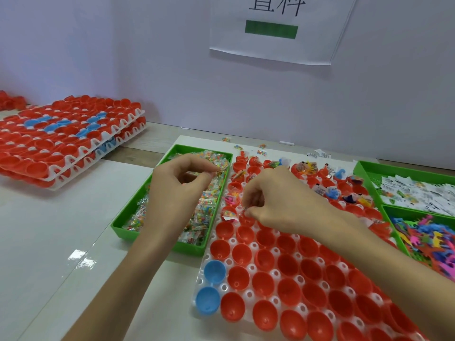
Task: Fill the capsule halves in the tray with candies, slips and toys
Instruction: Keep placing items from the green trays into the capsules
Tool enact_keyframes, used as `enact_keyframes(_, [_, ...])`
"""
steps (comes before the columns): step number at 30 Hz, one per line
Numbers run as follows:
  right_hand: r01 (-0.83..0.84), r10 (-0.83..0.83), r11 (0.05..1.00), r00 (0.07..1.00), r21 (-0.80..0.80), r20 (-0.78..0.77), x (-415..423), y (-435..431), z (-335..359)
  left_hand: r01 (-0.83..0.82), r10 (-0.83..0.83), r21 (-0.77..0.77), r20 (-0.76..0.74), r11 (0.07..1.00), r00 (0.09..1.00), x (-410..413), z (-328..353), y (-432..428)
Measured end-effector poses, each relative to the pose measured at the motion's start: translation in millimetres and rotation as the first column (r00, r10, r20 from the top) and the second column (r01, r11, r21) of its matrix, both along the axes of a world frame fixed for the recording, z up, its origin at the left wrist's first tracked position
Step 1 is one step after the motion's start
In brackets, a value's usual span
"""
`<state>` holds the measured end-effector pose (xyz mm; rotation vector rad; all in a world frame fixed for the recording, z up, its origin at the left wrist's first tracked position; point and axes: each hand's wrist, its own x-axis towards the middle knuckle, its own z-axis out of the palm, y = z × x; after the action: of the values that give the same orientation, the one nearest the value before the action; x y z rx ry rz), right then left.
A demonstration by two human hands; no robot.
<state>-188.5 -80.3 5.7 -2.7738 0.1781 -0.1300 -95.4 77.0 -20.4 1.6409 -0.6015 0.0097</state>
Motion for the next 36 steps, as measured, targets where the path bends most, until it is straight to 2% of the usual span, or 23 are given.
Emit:
enact_keyframes(6, [-0.005, 0.003, 0.999, 0.999, -0.032, -0.051, 6.8, 0.1, -0.7, -0.013, 0.013, -0.005, -0.001, 1.000, 1.000, 0.5, -0.6, -0.9])
enact_keyframes(21, [0.025, -0.024, 0.999, 0.999, -0.031, 0.036, 1.8, 1.6, -10.5, -0.019, 0.019, 0.011, 0.022, 1.000, 1.000, -0.1, -2.4, -2.4])
enact_keyframes(28, [-0.009, 0.007, 0.999, 1.000, 0.051, 0.031, -4.4, 0.7, -9.8, -0.018, 0.018, -0.001, 0.015, 1.000, 1.000, 0.4, -2.4, -1.5])
enact_keyframes(34, [-0.053, 0.062, 0.995, 0.992, -0.086, 0.106, -9.1, 10.2, -16.5, -0.013, 0.013, -0.009, 0.019, 1.000, 1.000, 1.3, -3.9, -1.0])
enact_keyframes(36, [-0.051, 0.059, 0.996, 0.992, -0.076, 0.112, -9.8, 8.6, -16.9, -0.014, 0.014, -0.008, 0.022, 1.000, 1.000, 1.6, -4.5, -0.9])
